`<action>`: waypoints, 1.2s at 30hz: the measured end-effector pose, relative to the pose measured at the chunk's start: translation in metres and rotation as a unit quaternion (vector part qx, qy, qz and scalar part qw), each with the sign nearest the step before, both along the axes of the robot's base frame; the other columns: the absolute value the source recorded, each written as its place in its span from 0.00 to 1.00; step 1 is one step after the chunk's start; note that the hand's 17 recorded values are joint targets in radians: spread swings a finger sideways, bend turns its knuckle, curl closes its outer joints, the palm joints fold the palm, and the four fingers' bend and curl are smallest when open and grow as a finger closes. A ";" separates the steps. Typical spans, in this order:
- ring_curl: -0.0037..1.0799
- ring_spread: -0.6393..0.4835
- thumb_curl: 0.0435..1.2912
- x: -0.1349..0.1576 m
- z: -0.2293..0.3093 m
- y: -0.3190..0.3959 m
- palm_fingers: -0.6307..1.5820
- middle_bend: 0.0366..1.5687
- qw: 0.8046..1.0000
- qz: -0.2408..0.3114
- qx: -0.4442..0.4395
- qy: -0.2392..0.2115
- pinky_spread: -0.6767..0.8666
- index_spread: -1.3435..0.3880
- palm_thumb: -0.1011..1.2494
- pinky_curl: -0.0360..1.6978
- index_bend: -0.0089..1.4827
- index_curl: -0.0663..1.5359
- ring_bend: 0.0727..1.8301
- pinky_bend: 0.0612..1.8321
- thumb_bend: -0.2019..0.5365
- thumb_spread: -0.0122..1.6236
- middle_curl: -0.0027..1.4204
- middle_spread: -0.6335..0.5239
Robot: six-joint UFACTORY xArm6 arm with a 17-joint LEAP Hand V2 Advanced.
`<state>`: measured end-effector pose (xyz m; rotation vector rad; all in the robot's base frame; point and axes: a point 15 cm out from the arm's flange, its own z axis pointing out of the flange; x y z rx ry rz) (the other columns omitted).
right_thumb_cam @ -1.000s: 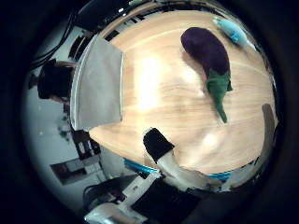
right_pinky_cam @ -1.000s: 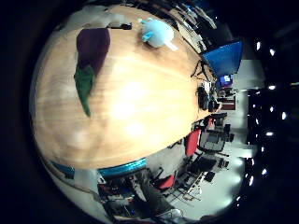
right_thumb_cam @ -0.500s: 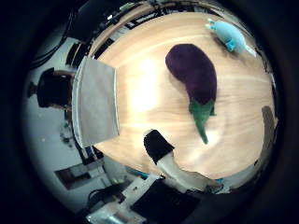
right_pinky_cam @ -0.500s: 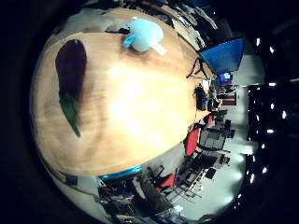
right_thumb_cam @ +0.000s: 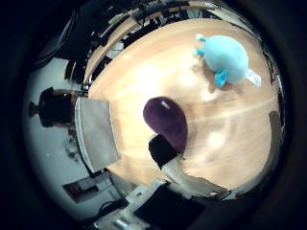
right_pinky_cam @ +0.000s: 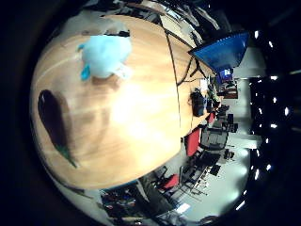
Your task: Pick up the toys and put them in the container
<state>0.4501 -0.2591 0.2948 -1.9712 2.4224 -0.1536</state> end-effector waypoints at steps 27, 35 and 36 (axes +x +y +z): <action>0.24 0.47 0.20 0.064 -0.095 -0.035 0.39 0.11 0.997 0.003 0.036 0.073 0.68 0.50 0.31 0.02 0.11 0.21 0.24 0.56 0.24 0.56 0.25 0.37; 0.24 0.46 0.21 0.061 -0.120 -0.034 0.40 0.10 0.995 0.003 0.045 0.091 0.66 0.49 0.33 0.02 0.10 0.20 0.25 0.64 0.24 0.56 0.25 0.37; 0.24 0.46 0.21 0.060 -0.122 -0.034 0.40 0.10 0.995 0.002 0.046 0.093 0.65 0.49 0.33 0.02 0.10 0.20 0.26 0.65 0.23 0.56 0.25 0.37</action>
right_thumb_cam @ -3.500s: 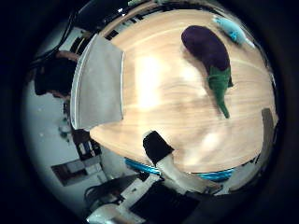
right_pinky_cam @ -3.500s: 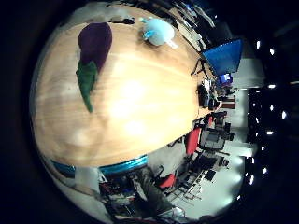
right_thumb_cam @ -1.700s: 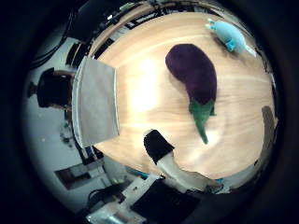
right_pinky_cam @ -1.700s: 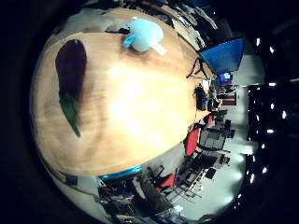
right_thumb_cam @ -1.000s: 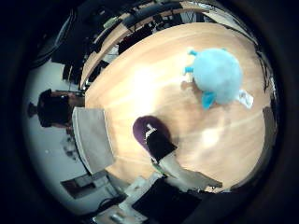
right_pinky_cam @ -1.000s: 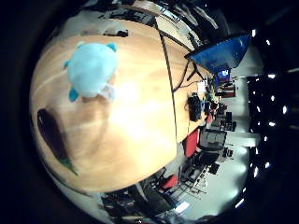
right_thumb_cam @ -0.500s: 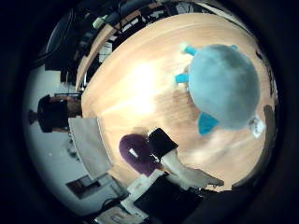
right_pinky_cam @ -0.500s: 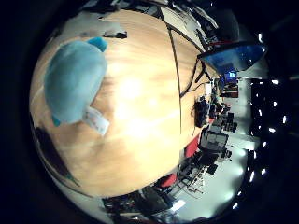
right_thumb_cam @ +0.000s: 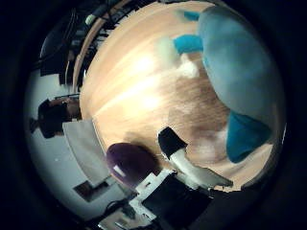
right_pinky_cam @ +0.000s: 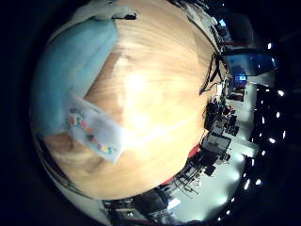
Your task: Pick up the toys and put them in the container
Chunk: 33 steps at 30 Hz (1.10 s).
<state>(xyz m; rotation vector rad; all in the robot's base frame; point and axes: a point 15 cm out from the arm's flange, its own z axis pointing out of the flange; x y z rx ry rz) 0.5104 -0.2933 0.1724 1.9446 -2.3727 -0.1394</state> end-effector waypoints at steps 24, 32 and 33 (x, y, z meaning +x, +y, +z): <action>0.45 0.29 0.19 0.003 -0.014 -0.023 0.94 0.51 0.999 -0.025 -0.006 -0.021 0.18 0.49 0.47 0.12 0.42 0.32 0.58 0.70 0.23 0.68 0.44 0.24; 0.49 0.34 0.17 0.004 -0.010 -0.019 0.92 0.63 0.999 -0.035 0.009 -0.027 0.22 0.57 0.44 0.17 0.63 0.41 0.65 0.71 0.25 0.73 0.47 0.32; 0.49 0.35 0.17 0.004 -0.008 -0.019 0.91 0.65 0.999 -0.035 0.009 -0.029 0.22 0.57 0.45 0.17 0.65 0.41 0.66 0.71 0.26 0.74 0.47 0.32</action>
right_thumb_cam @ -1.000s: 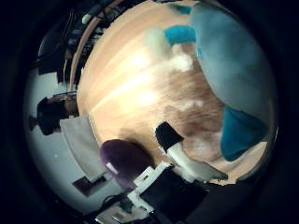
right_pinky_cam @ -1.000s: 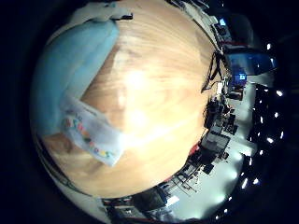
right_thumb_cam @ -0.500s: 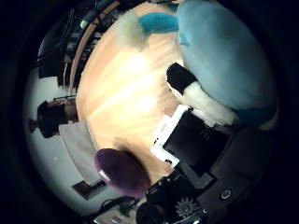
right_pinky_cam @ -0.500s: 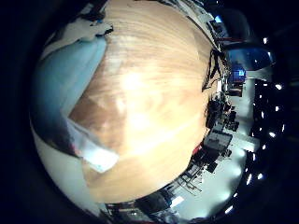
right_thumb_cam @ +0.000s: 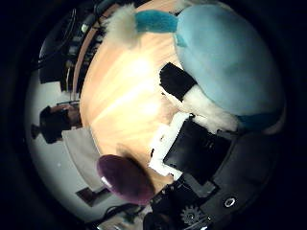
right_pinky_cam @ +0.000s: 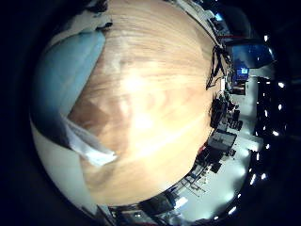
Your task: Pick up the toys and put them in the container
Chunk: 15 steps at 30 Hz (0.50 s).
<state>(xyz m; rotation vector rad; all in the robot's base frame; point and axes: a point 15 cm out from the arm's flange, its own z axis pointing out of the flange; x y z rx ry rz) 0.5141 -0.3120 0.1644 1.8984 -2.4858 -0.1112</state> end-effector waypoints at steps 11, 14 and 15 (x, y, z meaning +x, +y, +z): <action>0.51 0.37 0.16 -0.011 0.029 0.008 0.88 0.72 1.000 -0.001 0.013 0.002 0.25 0.61 0.48 0.22 0.71 0.43 0.71 0.73 0.26 0.79 0.46 0.37; 0.51 0.38 0.15 -0.012 0.043 0.015 0.87 0.73 1.000 -0.002 0.026 -0.006 0.25 0.62 0.49 0.24 0.72 0.43 0.72 0.73 0.26 0.80 0.46 0.38; 0.51 0.38 0.15 -0.013 0.047 0.016 0.87 0.74 1.000 -0.001 0.028 -0.008 0.25 0.62 0.49 0.24 0.72 0.43 0.72 0.73 0.26 0.80 0.46 0.38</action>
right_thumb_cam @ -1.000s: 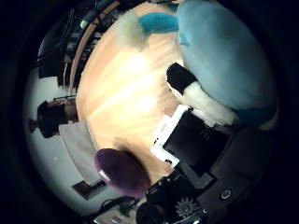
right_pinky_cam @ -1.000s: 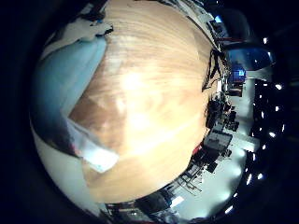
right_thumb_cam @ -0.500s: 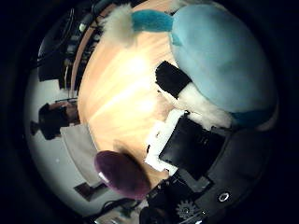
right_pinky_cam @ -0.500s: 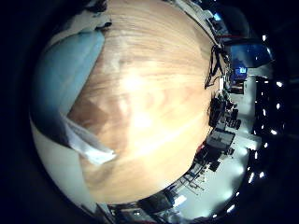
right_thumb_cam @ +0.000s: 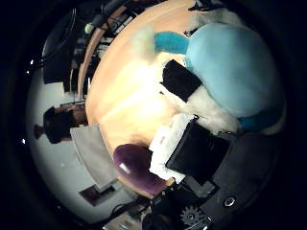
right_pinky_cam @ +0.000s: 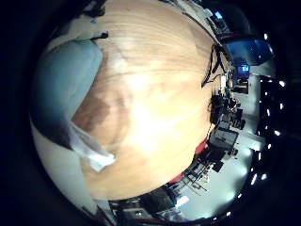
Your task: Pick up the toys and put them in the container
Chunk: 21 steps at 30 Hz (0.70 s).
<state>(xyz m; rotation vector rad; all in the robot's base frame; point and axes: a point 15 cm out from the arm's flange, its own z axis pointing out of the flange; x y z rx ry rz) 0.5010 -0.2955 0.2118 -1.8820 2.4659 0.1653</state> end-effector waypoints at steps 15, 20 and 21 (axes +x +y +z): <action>0.49 0.38 0.14 -0.012 0.084 0.045 0.87 0.77 0.999 0.026 0.029 -0.031 0.25 0.63 0.50 0.28 0.74 0.43 0.73 0.71 0.26 0.82 0.43 0.39; 0.49 0.38 0.14 -0.013 0.131 0.087 0.86 0.77 0.996 0.058 0.034 -0.053 0.26 0.62 0.51 0.29 0.74 0.43 0.74 0.71 0.26 0.82 0.43 0.40; 0.49 0.38 0.14 -0.014 0.140 0.096 0.86 0.78 0.996 0.066 0.034 -0.056 0.26 0.62 0.51 0.29 0.74 0.43 0.74 0.71 0.26 0.82 0.43 0.40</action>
